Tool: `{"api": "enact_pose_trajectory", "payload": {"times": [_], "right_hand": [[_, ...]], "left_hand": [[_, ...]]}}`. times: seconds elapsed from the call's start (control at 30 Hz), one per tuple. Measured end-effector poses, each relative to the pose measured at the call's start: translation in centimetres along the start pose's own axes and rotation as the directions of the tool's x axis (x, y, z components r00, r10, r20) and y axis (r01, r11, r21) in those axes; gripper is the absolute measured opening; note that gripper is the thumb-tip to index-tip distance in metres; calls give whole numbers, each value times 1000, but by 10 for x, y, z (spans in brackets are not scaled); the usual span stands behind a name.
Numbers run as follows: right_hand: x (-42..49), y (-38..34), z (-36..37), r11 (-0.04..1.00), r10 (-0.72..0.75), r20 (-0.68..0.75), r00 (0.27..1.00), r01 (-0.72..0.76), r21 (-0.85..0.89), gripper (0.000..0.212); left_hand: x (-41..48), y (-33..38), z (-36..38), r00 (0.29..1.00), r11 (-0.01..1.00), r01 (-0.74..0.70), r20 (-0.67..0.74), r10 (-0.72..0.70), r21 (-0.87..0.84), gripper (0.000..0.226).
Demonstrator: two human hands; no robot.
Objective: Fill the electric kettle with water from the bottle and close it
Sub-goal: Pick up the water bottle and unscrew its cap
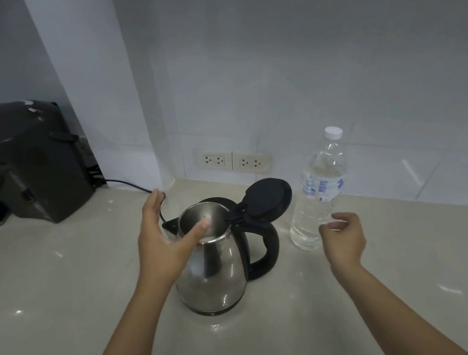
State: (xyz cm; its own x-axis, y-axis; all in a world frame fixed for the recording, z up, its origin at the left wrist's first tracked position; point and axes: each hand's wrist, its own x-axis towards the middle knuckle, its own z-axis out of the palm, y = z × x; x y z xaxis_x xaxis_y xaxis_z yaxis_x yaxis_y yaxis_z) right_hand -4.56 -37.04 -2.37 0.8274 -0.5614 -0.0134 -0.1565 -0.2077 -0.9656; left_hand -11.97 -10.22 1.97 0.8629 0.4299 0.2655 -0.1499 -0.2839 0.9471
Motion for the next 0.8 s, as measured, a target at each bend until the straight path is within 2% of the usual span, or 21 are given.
{"api": "enact_pose_trajectory", "payload": {"times": [0.07,0.17,0.23,0.33,0.43,0.5,0.67,0.8], "right_hand": [[22,0,-2,999,35,21,999,-35,-18,62],[48,-7,8,998,58,191,980,-51,-43,114],[60,-10,18,1000,-11,250,968,5,28,128],[68,-9,33,991,-56,234,971,25,133,120],[67,-11,35,997,-25,160,987,14,71,84],[63,-9,29,999,-41,152,987,35,42,74],[33,-2,-2,995,-102,185,977,102,12,74],[-4,5,-29,992,-112,227,967,121,-25,82]], "left_hand": [[5,22,9,998,998,-66,24,66,3,108],[8,42,23,993,994,-100,57,102,-34,105],[6,45,30,993,995,-86,80,89,-42,106],[3,42,37,992,998,-51,115,53,-27,107],[3,42,40,984,998,-55,172,55,-3,107],[7,45,42,976,998,-65,209,63,3,102],[24,72,57,946,991,-132,302,121,17,100],[30,102,83,873,969,-246,435,222,-1,90]]}}
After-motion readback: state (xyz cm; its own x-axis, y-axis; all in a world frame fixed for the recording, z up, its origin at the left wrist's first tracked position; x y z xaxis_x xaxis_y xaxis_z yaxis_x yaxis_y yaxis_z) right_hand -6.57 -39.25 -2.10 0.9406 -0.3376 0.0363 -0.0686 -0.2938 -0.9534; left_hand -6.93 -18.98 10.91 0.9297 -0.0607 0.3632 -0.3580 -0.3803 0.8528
